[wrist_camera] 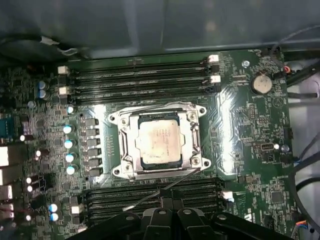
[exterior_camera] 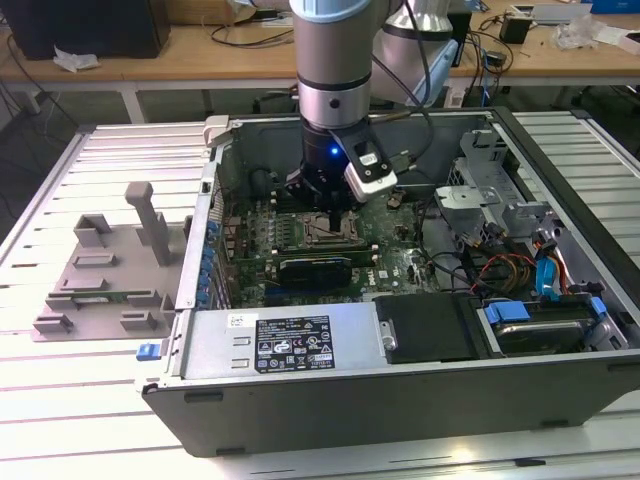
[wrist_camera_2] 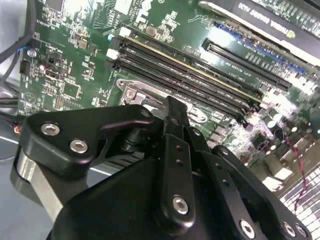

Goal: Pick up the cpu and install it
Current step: 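Install the second cpu locking lever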

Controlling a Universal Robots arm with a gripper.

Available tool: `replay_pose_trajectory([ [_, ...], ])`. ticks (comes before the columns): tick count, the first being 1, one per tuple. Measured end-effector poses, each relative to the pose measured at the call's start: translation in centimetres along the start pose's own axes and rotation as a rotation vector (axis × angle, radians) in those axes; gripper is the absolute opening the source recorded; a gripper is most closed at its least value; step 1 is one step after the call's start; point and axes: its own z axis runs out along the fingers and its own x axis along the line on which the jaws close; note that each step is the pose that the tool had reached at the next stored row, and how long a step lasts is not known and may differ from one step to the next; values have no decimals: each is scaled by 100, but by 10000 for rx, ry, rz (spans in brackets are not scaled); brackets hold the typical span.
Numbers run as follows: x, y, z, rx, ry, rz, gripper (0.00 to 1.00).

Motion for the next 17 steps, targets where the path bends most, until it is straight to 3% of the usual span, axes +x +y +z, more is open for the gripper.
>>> replay_pose_trajectory([
  [3,9,-3,20,-13,20,-396,11],
  [4,55,-7,38,-17,21,-461,11],
  [17,278,-26,235,-18,23,-483,11],
])
